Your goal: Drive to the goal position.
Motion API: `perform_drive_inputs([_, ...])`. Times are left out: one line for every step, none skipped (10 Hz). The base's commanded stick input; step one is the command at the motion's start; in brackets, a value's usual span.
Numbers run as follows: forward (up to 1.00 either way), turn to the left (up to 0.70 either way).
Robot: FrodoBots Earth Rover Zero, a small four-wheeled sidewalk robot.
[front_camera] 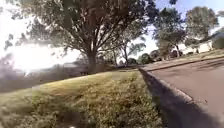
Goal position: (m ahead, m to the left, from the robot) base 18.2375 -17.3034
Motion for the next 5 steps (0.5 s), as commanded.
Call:
perform_drive_inputs([0.77,0.00])
perform_drive_inputs([0.76,0.00])
perform_drive_inputs([0.77,0.00])
perform_drive_inputs([0.77,0.00])
perform_drive_inputs([0.77,0.00])
